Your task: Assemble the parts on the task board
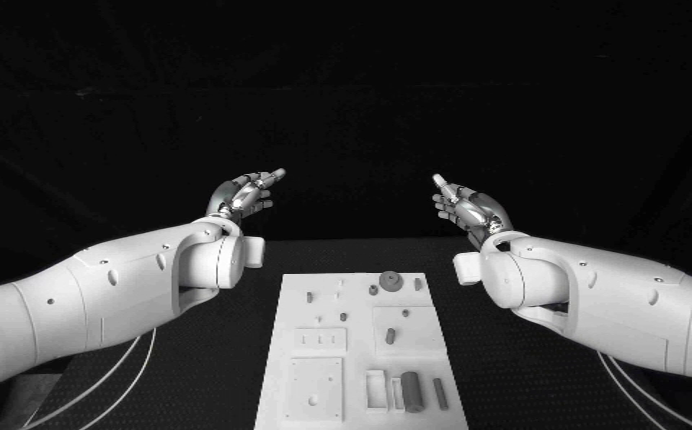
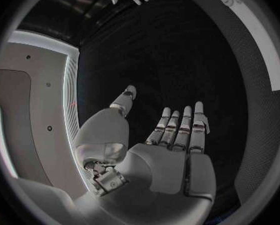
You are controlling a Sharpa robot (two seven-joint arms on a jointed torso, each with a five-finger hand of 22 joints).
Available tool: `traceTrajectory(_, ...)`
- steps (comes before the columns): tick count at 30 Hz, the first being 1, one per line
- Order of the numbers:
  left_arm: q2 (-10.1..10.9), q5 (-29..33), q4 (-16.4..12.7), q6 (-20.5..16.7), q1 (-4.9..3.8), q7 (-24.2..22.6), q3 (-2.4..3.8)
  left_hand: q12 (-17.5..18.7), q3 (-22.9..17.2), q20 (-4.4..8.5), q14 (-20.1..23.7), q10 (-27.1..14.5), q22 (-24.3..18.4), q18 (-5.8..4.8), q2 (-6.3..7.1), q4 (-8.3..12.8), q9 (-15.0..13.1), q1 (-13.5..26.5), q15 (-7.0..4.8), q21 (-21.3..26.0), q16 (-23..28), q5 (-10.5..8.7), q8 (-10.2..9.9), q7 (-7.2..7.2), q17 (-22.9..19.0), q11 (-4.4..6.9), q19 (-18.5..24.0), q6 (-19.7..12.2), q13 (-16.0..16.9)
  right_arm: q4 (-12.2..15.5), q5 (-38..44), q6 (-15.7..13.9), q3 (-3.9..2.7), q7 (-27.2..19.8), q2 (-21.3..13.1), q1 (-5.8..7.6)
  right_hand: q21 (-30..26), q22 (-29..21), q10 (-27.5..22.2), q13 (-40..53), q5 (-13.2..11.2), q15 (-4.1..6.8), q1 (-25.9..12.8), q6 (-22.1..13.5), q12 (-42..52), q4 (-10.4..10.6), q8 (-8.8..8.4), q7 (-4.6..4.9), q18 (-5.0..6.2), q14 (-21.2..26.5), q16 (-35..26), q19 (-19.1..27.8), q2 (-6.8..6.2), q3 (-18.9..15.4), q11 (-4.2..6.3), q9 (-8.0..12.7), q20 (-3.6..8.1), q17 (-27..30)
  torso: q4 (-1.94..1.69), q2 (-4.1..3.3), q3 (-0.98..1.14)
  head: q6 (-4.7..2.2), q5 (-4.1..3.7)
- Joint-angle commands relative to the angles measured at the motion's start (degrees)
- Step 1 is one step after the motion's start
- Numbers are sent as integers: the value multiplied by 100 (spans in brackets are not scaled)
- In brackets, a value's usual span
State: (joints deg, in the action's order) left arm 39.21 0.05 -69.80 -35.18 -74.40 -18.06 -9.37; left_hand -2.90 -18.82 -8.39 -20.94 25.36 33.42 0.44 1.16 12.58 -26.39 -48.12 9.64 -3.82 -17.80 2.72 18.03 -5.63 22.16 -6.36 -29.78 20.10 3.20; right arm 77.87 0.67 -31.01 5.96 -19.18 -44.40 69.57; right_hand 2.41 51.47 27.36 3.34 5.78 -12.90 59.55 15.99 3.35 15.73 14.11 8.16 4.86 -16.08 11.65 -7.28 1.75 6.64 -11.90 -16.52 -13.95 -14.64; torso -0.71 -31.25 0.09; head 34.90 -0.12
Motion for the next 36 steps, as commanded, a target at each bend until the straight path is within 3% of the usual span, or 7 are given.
traceTrajectory(1,-81,-62,245,750,-155,709,-81,-31,-37,-10,-58,68,58,-44,3,16,-58,-85,12,-35,-46,22,49,-18,44,-16,-56,66,9,-229,233,1300,74,818,12,156,58,306,249,30,31,-60,406,134,53,81,101,497,130,-184,130,-46,14,-44,-64,-90,-106,-109,-1,0,0,0,0)
traceTrajectory(6,-153,-70,500,934,-334,913,-196,-57,-39,4,-203,210,69,-44,-15,34,-119,-116,25,-50,-144,22,105,-82,134,-54,-81,158,29,-555,308,1900,227,1229,21,406,102,737,639,65,10,-139,796,298,115,56,222,556,171,-540,355,-195,15,-209,-127,-180,-104,-302,-1,0,0,0,0)
traceTrajectory(13,-157,-71,512,943,-342,922,-201,-192,-152,141,-635,1038,138,-35,-140,220,-118,-352,242,-203,-328,46,174,-356,200,-189,-433,426,120,-708,343,2182,299,1423,26,524,232,2402,1200,78,12,-255,1787,874,219,33,566,642,402,-1260,685,-1032,-113,-468,-205,-408,-93,-477,-1,0,0,0,0)
traceTrajectory(14,-68,-264,406,1342,-341,1062,-228,-197,-171,160,-700,1091,138,-34,-150,242,-111,-370,254,-217,-344,44,176,-365,201,-203,-492,459,121,-1130,1880,1874,299,1170,185,522,229,2382,1263,77,11,-257,1921,926,225,26,582,637,447,-1321,699,-1144,-129,-507,-205,-406,-95,-474,-4,6,-18,49,-39)
traceTrajectory(16,-34,-282,381,1475,-341,1079,-230,-342,-262,182,-1082,1454,160,29,-153,303,-108,-481,288,-290,-499,65,212,-431,256,-317,-686,602,179,-1221,2371,1839,299,1137,225,522,235,2327,1433,82,10,-285,2267,1056,256,-40,621,637,557,-1534,770,-1425,-185,-558,-207,-406,-101,-490,2,6,-19,37,-43)
traceTrajectory(24,83,-388,210,1554,-343,1039,-230,-541,-461,292,-2072,2246,239,353,-113,388,-68,-659,143,-565,-769,504,311,-635,376,-451,-1438,1122,248,-1406,4072,1705,297,1412,299,521,406,2079,2887,349,36,227,3150,2209,783,-142,1056,462,1014,-2902,1352,-2793,-528,-796,156,-602,-108,-846,-24,-29,-10,27,-114)
traceTrajectory(36,365,-724,-222,1670,-345,992,-227,-401,-1093,361,-2285,2610,224,274,430,352,67,-1519,80,-509,-582,316,230,-631,426,-405,-1593,1376,208,-1475,6213,1951,269,1802,376,523,937,1909,4160,919,37,1049,3872,3210,1146,57,1388,91,1014,-4560,2196,-4779,-868,-259,703,-1128,453,-1765,-144,-216,10,20,-213)
